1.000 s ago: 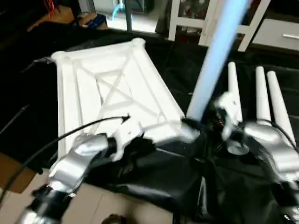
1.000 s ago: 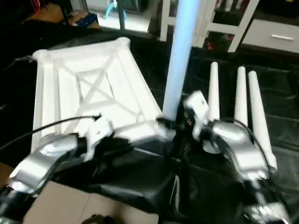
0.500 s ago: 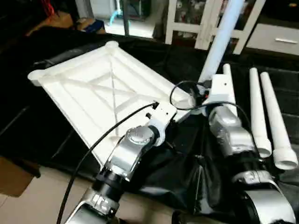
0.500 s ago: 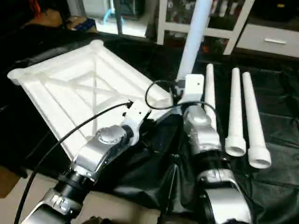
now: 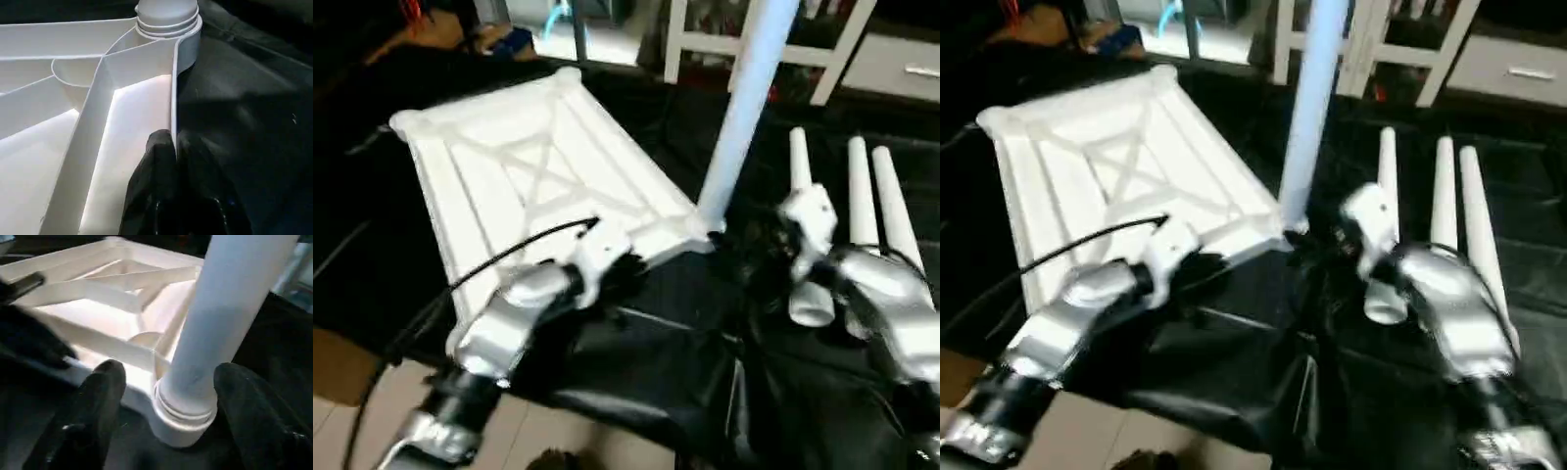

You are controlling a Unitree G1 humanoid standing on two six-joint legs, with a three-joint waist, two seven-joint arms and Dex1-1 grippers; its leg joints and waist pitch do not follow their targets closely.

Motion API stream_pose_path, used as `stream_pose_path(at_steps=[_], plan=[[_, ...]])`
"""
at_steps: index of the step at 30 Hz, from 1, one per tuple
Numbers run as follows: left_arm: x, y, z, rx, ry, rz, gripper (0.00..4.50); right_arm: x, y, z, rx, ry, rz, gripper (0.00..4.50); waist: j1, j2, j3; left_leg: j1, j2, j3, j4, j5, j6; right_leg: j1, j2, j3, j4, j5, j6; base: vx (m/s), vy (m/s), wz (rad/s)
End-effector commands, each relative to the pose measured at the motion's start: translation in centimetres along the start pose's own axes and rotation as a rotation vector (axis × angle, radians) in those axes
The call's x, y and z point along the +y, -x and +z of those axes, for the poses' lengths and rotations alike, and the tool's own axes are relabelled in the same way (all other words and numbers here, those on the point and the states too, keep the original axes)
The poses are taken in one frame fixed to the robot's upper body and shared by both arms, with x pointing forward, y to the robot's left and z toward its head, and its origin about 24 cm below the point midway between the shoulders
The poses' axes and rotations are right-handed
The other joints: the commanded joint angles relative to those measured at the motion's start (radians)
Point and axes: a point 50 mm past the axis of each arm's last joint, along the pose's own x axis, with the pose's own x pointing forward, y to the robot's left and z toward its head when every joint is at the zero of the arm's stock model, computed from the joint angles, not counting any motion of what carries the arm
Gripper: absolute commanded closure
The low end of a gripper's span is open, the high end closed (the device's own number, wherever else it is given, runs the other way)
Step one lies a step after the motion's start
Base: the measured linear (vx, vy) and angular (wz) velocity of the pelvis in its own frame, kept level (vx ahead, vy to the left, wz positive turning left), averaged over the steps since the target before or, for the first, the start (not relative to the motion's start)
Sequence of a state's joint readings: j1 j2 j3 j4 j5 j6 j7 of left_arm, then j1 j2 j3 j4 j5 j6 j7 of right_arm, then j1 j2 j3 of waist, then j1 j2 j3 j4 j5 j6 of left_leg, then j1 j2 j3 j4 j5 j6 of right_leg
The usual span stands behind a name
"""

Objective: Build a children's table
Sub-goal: Rotate leg to tighten, then rotate table base

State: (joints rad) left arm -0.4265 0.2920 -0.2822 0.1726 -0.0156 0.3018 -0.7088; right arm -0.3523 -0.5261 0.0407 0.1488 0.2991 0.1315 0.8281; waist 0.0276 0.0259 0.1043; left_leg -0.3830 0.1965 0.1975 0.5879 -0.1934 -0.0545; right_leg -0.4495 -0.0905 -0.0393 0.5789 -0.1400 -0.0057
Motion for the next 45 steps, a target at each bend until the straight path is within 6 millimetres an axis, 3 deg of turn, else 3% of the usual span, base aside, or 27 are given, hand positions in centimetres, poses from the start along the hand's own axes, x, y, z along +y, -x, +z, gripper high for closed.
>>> stream_pose_path(at_steps=[1,3,8,12,13,14,16,19,21,25,26,27,28,30,31,32,33,35,37,39,40,41,42,43,45], plan=[[-0.1,0.4,-1.1,0.03,0.033,0.003,4.5,0.4,0.5,1.0,-0.026,0.002,0.042,0.93,0.004,-0.01,-0.063,0.012,0.024,-0.004,-0.062,-0.129,0.169,0.069,-0.03,0.023,-0.054,-0.156,-0.272,0.0,0.0,0.0],[0.2,0.5,-1.5,0.054,0.055,0.026,4.5,0.7,1.5,1.5,-0.023,0.0,0.042,0.76,0.008,-0.01,-0.062,0.014,0.028,-0.006,-0.066,-0.152,0.14,0.068,-0.029,0.026,-0.056,-0.193,-0.249,0.0,0.0,0.0],[0.9,-0.7,-1.0,0.063,0.128,0.119,4.5,1.2,2.0,0.8,0.015,-0.001,-0.013,0.41,0.006,-0.007,-0.063,0.012,0.023,-0.005,-0.066,-0.165,0.111,0.066,-0.028,0.025,-0.06,-0.194,-0.241,0.0,0.0,0.0],[0.8,-2.8,1.3,-0.02,0.198,0.165,4.5,1.8,1.5,-0.7,0.095,0.009,-0.089,0.26,0.006,-0.011,-0.066,0.006,0.015,-0.006,-0.061,-0.153,0.101,0.068,-0.028,0.024,-0.063,-0.203,-0.225,0.0,0.0,0.0],[0.8,-3.8,2.6,-0.068,0.233,0.197,4.5,2.2,1.1,-1.4,0.136,0.007,-0.112,0.26,0.005,-0.012,-0.068,0.005,0.014,-0.006,-0.06,-0.146,0.105,0.07,-0.028,0.024,-0.062,-0.194,-0.226,0.0,0.0,0.0],[0.9,-4.6,3.5,-0.095,0.27,0.229,4.5,2.5,0.9,-1.8,0.161,-0.002,-0.127,0.26,0.006,-0.009,-0.067,0.006,0.012,-0.004,-0.058,-0.132,0.112,0.066,-0.024,0.024,-0.063,-0.181,-0.225,0.0,0.0,0.0],[0.8,-5.4,4.8,-0.14,0.309,0.241,4.5,2.8,0.5,-2.2,0.181,-0.014,-0.151,0.26,0.009,-0.01,-0.071,0.002,0.011,-0.007,-0.055,-0.111,0.125,0.072,-0.028,0.023,-0.058,-0.145,-0.233,0.0,0.0,0.0],[0.5,-6.5,6.8,-0.207,0.338,0.269,4.5,3.0,0.0,-2.5,0.188,-0.037,-0.188,0.26,0.011,-0.01,-0.079,0.0,0.01,-0.008,-0.046,-0.04,0.168,0.075,-0.026,0.022,-0.046,-0.033,-0.258,0.0,0.0,0.0],[0.2,-6.9,8.3,-0.287,0.313,0.277,4.5,3.1,-0.4,-2.6,0.192,-0.031,-0.212,0.26,0.014,-0.009,-0.08,-0.004,0.01,-0.009,-0.037,0.03,0.225,0.074,-0.026,0.02,-0.036,0.053,-0.285,0.0,0.0,0.0],[1.6,-6.3,10.8,-0.431,0.326,0.357,4.5,3.0,-1.3,-2.4,0.186,-0.02,-0.269,0.26,0.017,-0.007,-0.092,-0.011,0.008,-0.014,-0.019,0.137,0.294,0.073,-0.025,0.017,-0.014,0.16,-0.308,0.0,0.0,0.0],[1.7,-6.2,11.0,-0.443,0.332,0.353,4.5,3.0,-1.3,-2.4,0.184,-0.02,-0.273,0.26,0.02,-0.004,-0.09,-0.01,0.01,-0.013,-0.015,0.158,0.316,0.065,-0.024,0.016,-0.013,0.174,-0.321,0.0,0.0,0.0],[1.9,-6.1,11.2,-0.461,0.341,0.342,4.06,3.0,-1.5,-2.3,0.183,-0.021,-0.278,0.21,0.019,-0.003,-0.082,-0.011,0.014,-0.011,-0.016,0.126,0.322,0.06,-0.025,0.014,-0.02,0.116,-0.324,0.0,0.0,0.0],[2.1,-5.8,11.5,-0.478,0.348,0.333,4.06,3.0,-1.6,-2.3,0.182,-0.021,-0.281,0.21,0.021,-0.003,-0.078,-0.01,0.016,-0.011,-0.018,0.097,0.317,0.06,-0.028,0.013,-0.024,0.073,-0.321,0.0,0.0,0.0],[3.1,-4.8,12.5,-0.524,0.356,0.322,4.05,3.2,-2.1,-2.3,0.18,-0.025,-0.281,0.21,0.024,-0.01,-0.067,-0.008,0.018,-0.007,-0.028,-0.002,0.27,0.058,-0.031,0.014,-0.039,-0.091,-0.293,0.0,0.0,0.0],[3.6,-4.4,12.9,-0.535,0.347,0.335,4.05,3.3,-2.4,-2.3,0.177,-0.033,-0.277,0.21,0.024,-0.01,-0.066,-0.006,0.018,-0.007,-0.031,-0.021,0.256,0.059,-0.03,0.014,-0.042,-0.122,-0.283,0.0,0.0,0.0],[3.7,-4.3,12.9,-0.522,0.343,0.331,3.91,3.4,-2.5,-2.3,0.177,-0.034,-0.275,0.21,0.021,-0.019,-0.064,-0.006,0.017,-0.006,-0.035,-0.052,0.231,0.059,-0.029,0.015,-0.046,-0.166,-0.262,0.0,0.0,0.0],[3.6,-4.4,12.7,-0.5,0.317,0.307,3.74,3.5,-2.7,-2.4,0.179,-0.028,-0.272,0.21,0.023,-0.014,-0.063,-0.003,0.017,-0.008,-0.038,-0.068,0.207,0.058,-0.03,0.016,-0.048,-0.198,-0.246,0.0,0.0,0.0],[3.6,-4.4,12.3,-0.481,0.292,0.318,3.67,3.6,-2.8,-2.5,0.181,-0.025,-0.271,0.21,0.023,-0.016,-0.064,0.0,0.017,-0.006,-0.039,-0.069,0.183,0.056,-0.028,0.019,-0.049,-0.188,-0.236,0.0,0.0,0.0],[4.1,-4.1,11.5,-0.445,0.222,0.371,3.64,3.7,-3.0,-2.5,0.182,-0.024,-0.268,0.21,0.025,-0.013,-0.067,-0.001,0.017,-0.007,-0.039,-0.052,0.182,0.057,-0.027,0.02,-0.044,-0.14,-0.239,0.0,0.0,0.0],[6.6,-1.5,9.7,-0.329,0.072,0.443,3.64,4.0,-3.3,-2.2,0.17,-0.037,-0.248,0.21,0.026,-0.016,-0.07,-0.007,0.013,-0.01,-0.036,-0.012,0.199,0.061,-0.027,0.02,-0.033,-0.081,-0.233,0.0,0.0,0.0],[6.6,-1.5,9.7,-0.329,0.072,0.443,3.64,4.0,-3.3,-2.2,0.17,-0.037,-0.248,0.21,0.022,-0.015,-0.071,-0.011,0.012,-0.013,-0.036,-0.001,0.2,0.065,-0.028,0.019,-0.029,-0.07,-0.229,0.0,0.0,0.0],[7.0,-1.0,9.4,-0.308,0.049,0.451,3.64,4.0,-3.3,-2.2,0.169,-0.038,-0.246,0.21,0.019,-0.013,-0.071,-0.01,0.011,-0.012,-0.036,0.004,0.198,0.065,-0.028,0.02,-0.029,-0.06,-0.231,0.0,0.0,0.0],[9.0,1.6,7.1,-0.163,-0.042,0.493,3.64,4.1,-3.5,-2.1,0.166,-0.038,-0.237,0.21,0.016,-0.01,-0.072,-0.002,0.013,-0.01,-0.033,0.016,0.198,0.06,-0.026,0.021,-0.026,-0.03,-0.251,0.0,0.0,0.0],[9.3,2.1,6.7,-0.138,-0.055,0.498,3.64,4.1,-3.5,-2.1,0.165,-0.038,-0.236,0.21,0.016,-0.008,-0.07,-0.004,0.013,-0.011,-0.035,0.015,0.198,0.06,-0.028,0.02,-0.025,-0.039,-0.25,0.0,0.0,0.0],[10.8,4.8,4.8,-0.015,-0.098,0.525,3.64,4.1,-3.9,-2.1,0.166,-0.033,-0.227,0.21,0.011,-0.001,-0.067,0.003,0.015,-0.009,-0.039,-0.005,0.168,0.057,-0.026,0.022,-0.026,-0.058,-0.256,0.0,0.0,0.0]])
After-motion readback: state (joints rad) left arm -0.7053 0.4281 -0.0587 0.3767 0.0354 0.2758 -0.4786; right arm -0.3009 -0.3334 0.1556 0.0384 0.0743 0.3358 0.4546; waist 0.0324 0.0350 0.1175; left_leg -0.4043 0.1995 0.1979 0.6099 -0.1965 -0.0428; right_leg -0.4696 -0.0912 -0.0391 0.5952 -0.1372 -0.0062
